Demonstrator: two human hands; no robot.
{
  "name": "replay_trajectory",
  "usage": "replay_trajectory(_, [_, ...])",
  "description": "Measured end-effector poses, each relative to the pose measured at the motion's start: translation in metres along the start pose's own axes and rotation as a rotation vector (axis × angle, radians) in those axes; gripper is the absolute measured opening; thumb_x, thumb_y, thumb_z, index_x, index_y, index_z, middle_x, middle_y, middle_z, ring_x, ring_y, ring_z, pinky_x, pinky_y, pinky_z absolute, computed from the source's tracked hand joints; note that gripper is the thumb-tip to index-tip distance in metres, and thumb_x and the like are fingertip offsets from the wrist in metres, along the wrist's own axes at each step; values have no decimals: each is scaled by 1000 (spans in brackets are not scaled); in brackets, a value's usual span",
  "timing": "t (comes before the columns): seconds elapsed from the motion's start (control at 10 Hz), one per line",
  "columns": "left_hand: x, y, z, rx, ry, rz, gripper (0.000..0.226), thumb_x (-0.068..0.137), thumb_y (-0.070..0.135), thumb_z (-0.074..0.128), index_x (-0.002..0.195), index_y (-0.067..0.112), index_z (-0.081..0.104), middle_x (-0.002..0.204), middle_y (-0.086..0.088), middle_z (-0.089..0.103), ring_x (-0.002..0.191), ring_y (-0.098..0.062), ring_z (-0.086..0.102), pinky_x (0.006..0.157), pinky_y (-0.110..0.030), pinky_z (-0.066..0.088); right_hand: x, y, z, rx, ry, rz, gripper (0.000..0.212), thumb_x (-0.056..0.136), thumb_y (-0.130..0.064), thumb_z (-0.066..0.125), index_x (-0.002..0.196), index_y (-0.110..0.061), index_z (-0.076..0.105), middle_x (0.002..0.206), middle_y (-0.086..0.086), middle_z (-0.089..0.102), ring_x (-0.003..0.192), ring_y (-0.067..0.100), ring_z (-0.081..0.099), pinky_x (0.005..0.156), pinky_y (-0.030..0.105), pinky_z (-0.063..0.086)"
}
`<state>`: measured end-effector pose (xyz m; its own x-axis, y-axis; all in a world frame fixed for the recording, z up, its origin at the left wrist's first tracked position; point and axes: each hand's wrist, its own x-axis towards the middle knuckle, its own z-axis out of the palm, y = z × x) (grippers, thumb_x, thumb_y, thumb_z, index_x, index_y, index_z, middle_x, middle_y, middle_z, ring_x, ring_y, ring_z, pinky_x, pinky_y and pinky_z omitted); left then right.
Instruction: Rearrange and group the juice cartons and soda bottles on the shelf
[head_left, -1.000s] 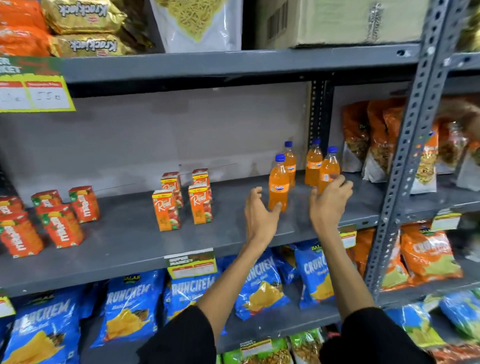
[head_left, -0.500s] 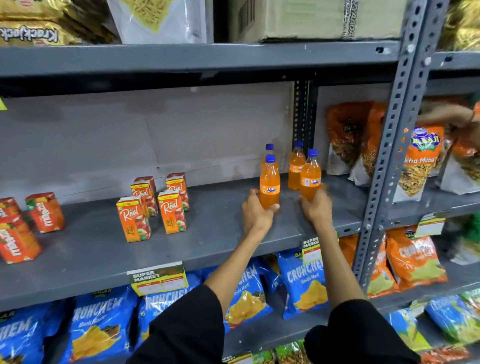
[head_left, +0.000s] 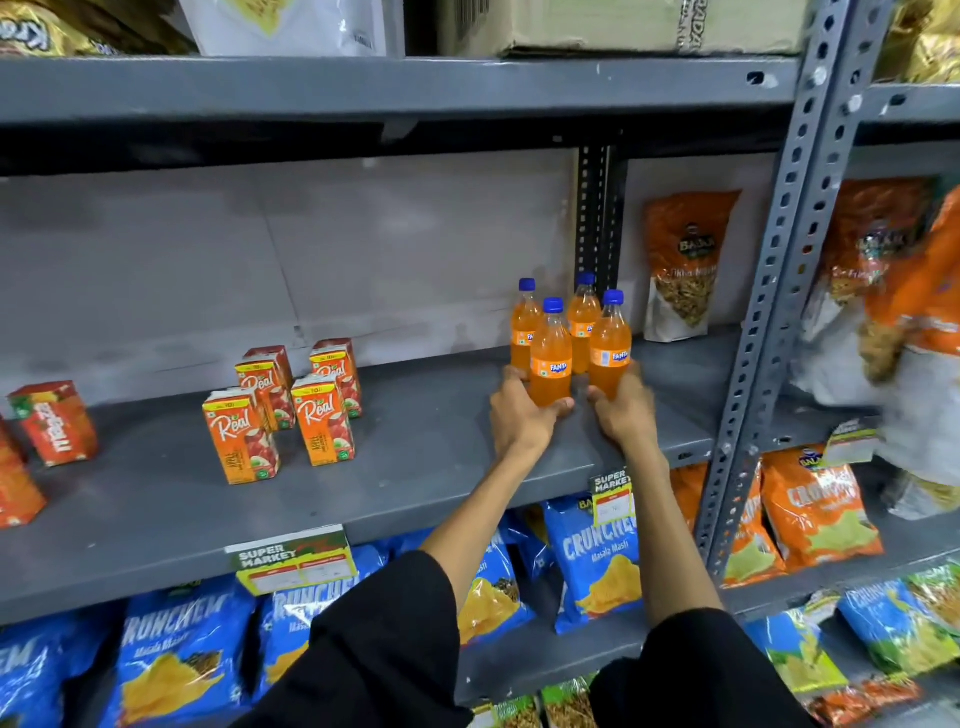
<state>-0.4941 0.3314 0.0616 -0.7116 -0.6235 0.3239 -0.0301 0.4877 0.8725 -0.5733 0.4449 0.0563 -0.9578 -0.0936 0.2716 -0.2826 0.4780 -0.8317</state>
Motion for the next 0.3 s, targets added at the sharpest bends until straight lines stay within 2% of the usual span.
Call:
replay_trajectory(0.1, [-1, -2, 2, 8, -4, 19, 63, 70, 34, 91, 116, 14, 53, 122, -8, 70, 109, -27, 68, 87, -39, 56, 0, -3, -1, 35, 8, -6, 51, 95, -14, 64, 139, -5, 39, 136, 18, 57, 129, 39, 54, 102, 44, 43])
replay_trajectory(0.2, [0, -3, 1, 3, -12, 33, 64, 69, 35, 91, 117, 14, 53, 123, -8, 70, 110, -27, 67, 87, -39, 55, -4, -6, 1, 18, 7, -1, 67, 96, -15, 64, 150, -1, 28, 138, 21, 57, 130, 41, 53, 104, 46, 43])
replay_trajectory(0.3, [1, -2, -3, -28, -94, -21, 73, 67, 35, 93, 122, 14, 50, 128, -10, 65, 116, -28, 63, 93, -42, 55, -13, -7, -2, -95, 40, 56, 83, 98, -19, 59, 158, 0, 4, 136, 27, 57, 127, 45, 55, 103, 51, 45])
